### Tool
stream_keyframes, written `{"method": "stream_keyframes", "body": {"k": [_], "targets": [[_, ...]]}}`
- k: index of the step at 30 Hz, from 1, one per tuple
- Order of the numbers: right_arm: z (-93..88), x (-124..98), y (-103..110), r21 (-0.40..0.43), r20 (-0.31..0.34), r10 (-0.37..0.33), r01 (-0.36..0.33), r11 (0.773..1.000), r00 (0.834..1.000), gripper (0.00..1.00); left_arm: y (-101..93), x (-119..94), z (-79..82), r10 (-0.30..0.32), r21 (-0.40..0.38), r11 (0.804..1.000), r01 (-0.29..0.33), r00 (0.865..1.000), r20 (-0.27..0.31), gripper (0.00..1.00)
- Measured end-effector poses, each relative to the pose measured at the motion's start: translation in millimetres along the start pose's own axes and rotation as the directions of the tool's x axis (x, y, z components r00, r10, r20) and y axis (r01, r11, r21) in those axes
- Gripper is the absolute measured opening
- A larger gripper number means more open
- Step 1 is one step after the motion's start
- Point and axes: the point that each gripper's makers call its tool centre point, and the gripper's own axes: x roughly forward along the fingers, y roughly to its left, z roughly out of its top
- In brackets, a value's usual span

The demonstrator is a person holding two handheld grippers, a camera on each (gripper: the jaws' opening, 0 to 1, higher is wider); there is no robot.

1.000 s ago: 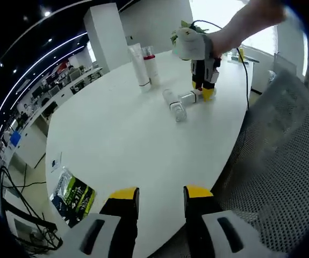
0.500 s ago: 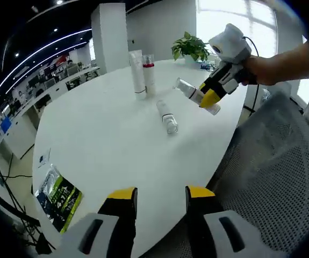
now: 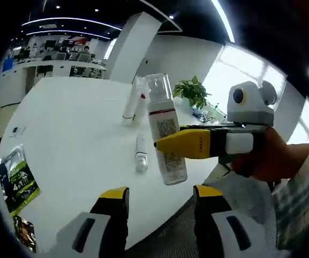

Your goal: Arrange the skincare products in the storage area until every visible bottle or jar stands upright without overlapping.

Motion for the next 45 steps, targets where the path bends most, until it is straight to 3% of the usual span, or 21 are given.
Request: {"method": "stream_keyframes", "body": {"k": [1,2,5,7,9,12,19,21,23,32,37,45], "targets": [[-0.3,-1,0,0.037,0.009,-0.007,0.007,0.999,1.000,0.18,3.8,0,9.3,0.029,0.078,0.996,-0.032,0.998,0.047,0.49],[-0.5,-2,2,0.047,0.020,-0.002,0.001,0.999,1.000,0.18,2.9,1,14.5,0.023,0.101,0.994,-0.031,0.997,0.078,0.49],[-4.6,-2,4,0.038,0.016,-0.008,0.007,0.999,1.000,0.18,-3.9,1,13.7,0.009,0.063,0.998,-0.014,0.997,0.078,0.50],[-3.6,-3,3,0.039,0.032,-0.015,0.013,0.999,0.999,0.18,-7.1,2,6.8,0.009,0.144,0.989,-0.015,0.999,0.044,0.50],[-3.0,-3,7,0.075,0.058,0.001,-0.005,0.997,0.998,0.18,-15.8,4,4.3,-0.017,0.167,0.986,0.011,0.999,0.034,0.50],[-9.0,-2,15,0.068,0.042,0.020,-0.023,0.997,0.999,0.18,-20.5,6,1.0,-0.021,0.203,0.979,0.017,1.000,0.021,0.50],[-24.3,-3,25,0.065,0.015,0.026,-0.027,0.998,1.000,0.18,-16.5,4,1.1,-0.010,0.208,0.978,0.005,1.000,0.019,0.49],[-30.0,-3,24,0.062,-0.002,0.020,-0.020,0.998,1.000,0.18,-8.5,4,0.2,0.020,0.213,0.977,-0.022,1.000,0.013,0.49],[-28.7,-5,23,0.056,0.022,0.016,-0.017,0.998,1.000,0.18,-8.5,4,0.7,0.014,0.188,0.982,-0.015,1.000,0.011,0.49],[-31.6,-4,28,0.093,0.037,0.012,-0.015,0.996,0.999,0.18,-14.7,4,-3.0,-0.005,0.220,0.975,0.005,1.000,-0.002,0.43],[-31.4,1,35,0.054,0.038,0.022,-0.024,0.998,0.999,0.18,-15.4,3,-2.3,-0.004,0.235,0.972,0.004,1.000,0.000,0.39],[-27.4,2,38,0.028,0.057,0.041,-0.042,0.999,0.998,0.19,-11.7,1,1.5,0.000,0.190,0.982,-0.002,1.000,0.011,0.28]]}}
